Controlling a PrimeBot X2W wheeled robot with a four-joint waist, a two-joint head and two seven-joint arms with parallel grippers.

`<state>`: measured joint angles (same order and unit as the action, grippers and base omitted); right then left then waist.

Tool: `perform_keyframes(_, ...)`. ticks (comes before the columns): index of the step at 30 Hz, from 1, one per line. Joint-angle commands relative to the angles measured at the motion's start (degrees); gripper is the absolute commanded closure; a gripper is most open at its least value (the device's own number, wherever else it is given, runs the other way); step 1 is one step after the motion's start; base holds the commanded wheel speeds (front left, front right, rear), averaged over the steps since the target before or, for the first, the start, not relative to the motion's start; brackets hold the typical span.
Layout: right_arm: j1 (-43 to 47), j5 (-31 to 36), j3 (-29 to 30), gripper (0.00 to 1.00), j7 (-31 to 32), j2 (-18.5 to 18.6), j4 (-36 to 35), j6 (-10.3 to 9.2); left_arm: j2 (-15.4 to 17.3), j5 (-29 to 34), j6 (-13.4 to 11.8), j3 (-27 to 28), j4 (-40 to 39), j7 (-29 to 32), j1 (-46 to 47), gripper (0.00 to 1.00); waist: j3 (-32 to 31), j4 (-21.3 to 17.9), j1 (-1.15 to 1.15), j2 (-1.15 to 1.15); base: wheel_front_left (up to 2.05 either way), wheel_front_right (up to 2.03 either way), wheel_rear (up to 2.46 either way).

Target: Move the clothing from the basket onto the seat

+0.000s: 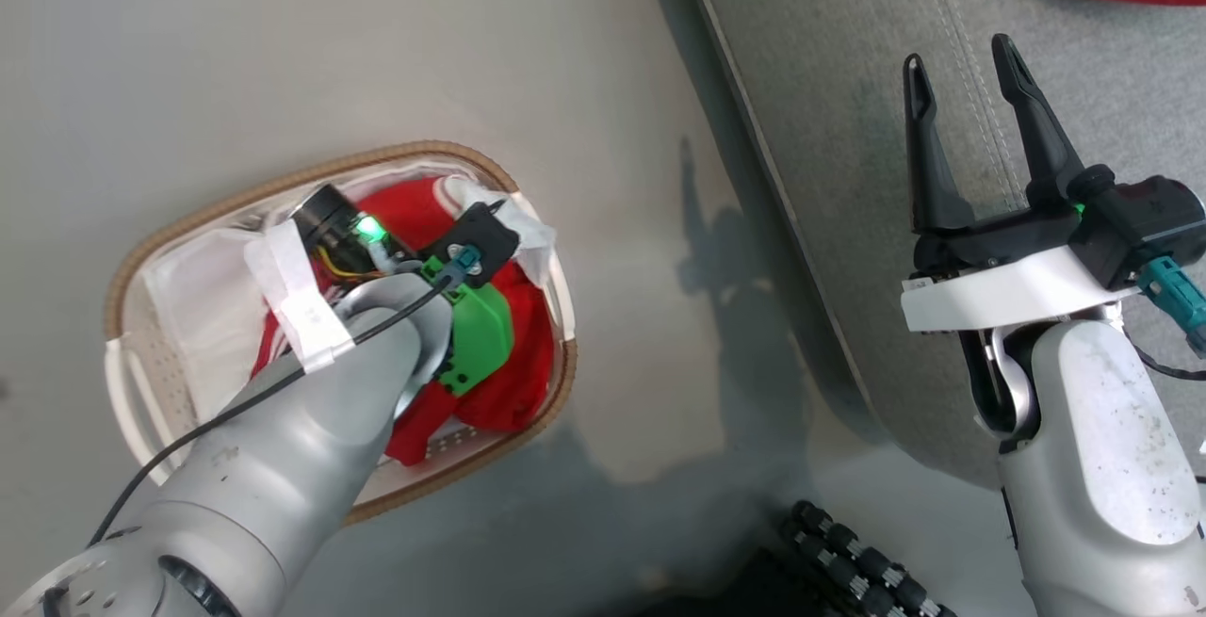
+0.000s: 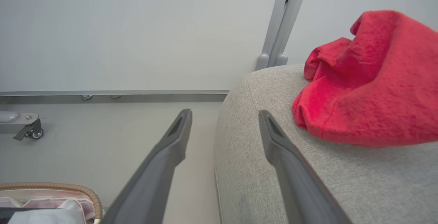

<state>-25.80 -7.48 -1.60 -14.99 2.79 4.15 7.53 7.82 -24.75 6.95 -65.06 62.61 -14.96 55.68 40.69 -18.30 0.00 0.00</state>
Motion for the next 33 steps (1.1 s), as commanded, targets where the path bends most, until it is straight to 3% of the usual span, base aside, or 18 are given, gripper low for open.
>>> perform_keyframes(1, 1.4, 1.0, 0.4, 0.00, -0.3, 0.2, 0.5, -0.07, 0.6, 0.2, -0.5, 0.5, -2.0, -0.2, -1.3, 1.00, -4.7, 3.5, 0.00, 0.00, 0.00, 0.00, 0.00)
perform_keyframes(20, 12.9, 8.3, 1.8, 0.00, -0.3, 0.2, 5.6, -0.07, 8.1, 5.3, -1.7, 7.9, -28.7, -0.3, -11.2, 1.00, -31.1, 11.1, 0.00, 0.00, 0.00, 0.00, 0.00)
perform_keyframes(28, 17.2, 8.7, 0.6, 0.00, -0.3, 0.2, 7.1, -0.08, 12.1, 6.4, -0.9, 9.4, -34.4, -0.2, -7.3, 1.00, -39.2, 11.0, 0.00, 0.00, 0.00, 0.00, 0.00)
perform_keyframes(33, 17.2, 9.0, -0.8, 0.00, -0.3, 0.2, 7.5, -0.07, 14.1, 6.3, -0.4, 10.3, -36.6, 0.9, -2.6, 1.00, -41.1, 10.9, 0.00, 0.00, 0.00, 0.00, 0.00)
